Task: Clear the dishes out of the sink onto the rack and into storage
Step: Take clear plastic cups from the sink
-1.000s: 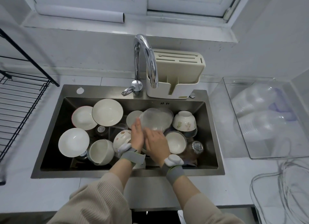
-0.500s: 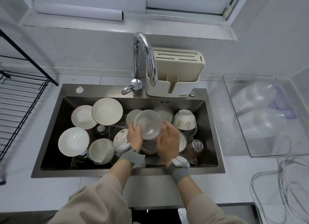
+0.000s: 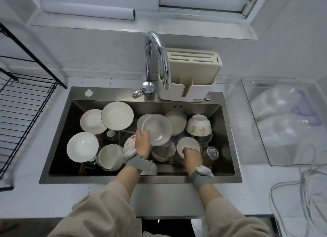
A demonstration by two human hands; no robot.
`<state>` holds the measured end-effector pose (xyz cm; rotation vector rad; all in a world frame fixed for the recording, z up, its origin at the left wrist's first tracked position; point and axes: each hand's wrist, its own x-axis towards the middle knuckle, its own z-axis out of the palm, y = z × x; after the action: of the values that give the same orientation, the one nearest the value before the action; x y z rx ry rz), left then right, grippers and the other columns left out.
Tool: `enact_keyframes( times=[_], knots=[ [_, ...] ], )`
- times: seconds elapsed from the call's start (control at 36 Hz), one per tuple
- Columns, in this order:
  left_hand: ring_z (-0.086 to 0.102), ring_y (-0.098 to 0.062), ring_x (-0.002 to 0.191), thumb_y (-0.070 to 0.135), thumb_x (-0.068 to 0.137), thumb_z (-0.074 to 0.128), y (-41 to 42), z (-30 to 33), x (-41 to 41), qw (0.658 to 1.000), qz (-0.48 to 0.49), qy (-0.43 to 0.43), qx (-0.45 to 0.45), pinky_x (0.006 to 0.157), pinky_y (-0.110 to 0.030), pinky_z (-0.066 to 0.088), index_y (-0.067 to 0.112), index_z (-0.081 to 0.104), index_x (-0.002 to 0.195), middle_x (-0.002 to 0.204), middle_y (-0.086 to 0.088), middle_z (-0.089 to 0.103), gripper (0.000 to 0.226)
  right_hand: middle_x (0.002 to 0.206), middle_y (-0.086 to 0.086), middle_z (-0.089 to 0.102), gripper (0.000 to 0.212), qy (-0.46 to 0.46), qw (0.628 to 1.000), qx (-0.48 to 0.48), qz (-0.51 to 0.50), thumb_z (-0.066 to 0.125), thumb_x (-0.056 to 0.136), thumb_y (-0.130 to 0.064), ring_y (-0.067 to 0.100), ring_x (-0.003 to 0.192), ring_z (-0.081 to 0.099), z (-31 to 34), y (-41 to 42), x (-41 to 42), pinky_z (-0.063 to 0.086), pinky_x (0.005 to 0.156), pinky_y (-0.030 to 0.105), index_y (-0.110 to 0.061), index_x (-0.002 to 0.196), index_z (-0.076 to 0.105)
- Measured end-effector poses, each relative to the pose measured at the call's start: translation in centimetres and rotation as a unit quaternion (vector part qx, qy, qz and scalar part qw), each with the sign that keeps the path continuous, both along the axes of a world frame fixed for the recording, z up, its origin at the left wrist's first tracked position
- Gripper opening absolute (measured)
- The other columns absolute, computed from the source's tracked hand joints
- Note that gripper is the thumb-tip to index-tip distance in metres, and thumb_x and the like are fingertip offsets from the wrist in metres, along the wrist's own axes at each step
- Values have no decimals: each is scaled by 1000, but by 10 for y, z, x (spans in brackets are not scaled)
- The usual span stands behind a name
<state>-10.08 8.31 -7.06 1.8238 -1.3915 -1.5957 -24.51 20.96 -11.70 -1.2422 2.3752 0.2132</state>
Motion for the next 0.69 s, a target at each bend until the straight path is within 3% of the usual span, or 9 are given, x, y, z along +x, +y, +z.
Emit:
enact_keyframes(
  times=[0.08,0.11,0.17,0.28,0.39,0.47,0.56,0.61,0.69],
  knots=[
    [46,-36,116,16,101,39,3,0,-1,1000,1,10,10,94,-40,44,1,38,140,137,-17,43,42,112,4,67,30,-16,997,-57,-42,49,89,-6,27,106,61,0,1,0,46,84,33,-18,113,62],
    [47,-35,112,17,100,40,4,0,-2,999,17,23,17,91,-41,44,2,38,138,133,-17,45,41,110,5,67,28,-19,994,-87,-61,49,89,-6,28,104,61,1,1,1,46,82,34,-16,111,63],
    [47,-26,98,19,97,44,4,0,-5,998,49,40,19,80,-33,40,8,41,133,121,-13,49,38,102,11,67,23,-10,981,-170,-95,51,88,-3,32,97,61,5,1,5,47,78,38,-10,105,66],
    [47,-20,98,30,97,49,5,-4,-9,997,58,45,7,79,-30,35,13,39,137,115,-5,49,45,84,16,63,12,28,928,-351,-120,65,79,5,35,77,62,24,-8,16,53,68,40,0,90,65],
    [46,-16,101,46,95,51,10,0,-11,997,56,50,-2,81,-30,35,14,36,140,116,0,47,57,91,15,62,16,25,886,-449,-109,64,81,5,28,79,62,48,-26,29,56,71,37,2,97,61],
    [47,-19,107,51,95,48,14,1,-12,999,36,26,-17,86,-29,34,13,37,140,119,1,47,60,96,15,68,34,14,879,-475,-38,70,75,4,30,80,65,57,-40,41,56,73,35,3,109,65],
    [43,-27,128,49,100,35,18,-1,-12,999,-26,-1,-42,94,-27,35,16,34,146,141,-9,41,57,92,10,70,40,39,896,-432,93,73,70,-3,27,78,68,63,-51,52,56,73,34,-1,110,68],
    [39,-30,132,77,75,17,21,1,-10,996,-61,-15,-67,104,-35,36,19,28,149,149,-10,33,95,92,11,70,32,-3,910,-394,131,61,76,-7,29,79,68,67,-57,58,54,74,38,-2,107,65],
    [49,-29,123,104,43,19,19,-2,-10,997,60,53,21,107,-46,36,24,37,142,140,-10,48,128,82,13,65,18,-84,927,-339,141,49,83,-10,34,74,62,70,-60,60,44,70,40,-7,99,55]
  ],
)
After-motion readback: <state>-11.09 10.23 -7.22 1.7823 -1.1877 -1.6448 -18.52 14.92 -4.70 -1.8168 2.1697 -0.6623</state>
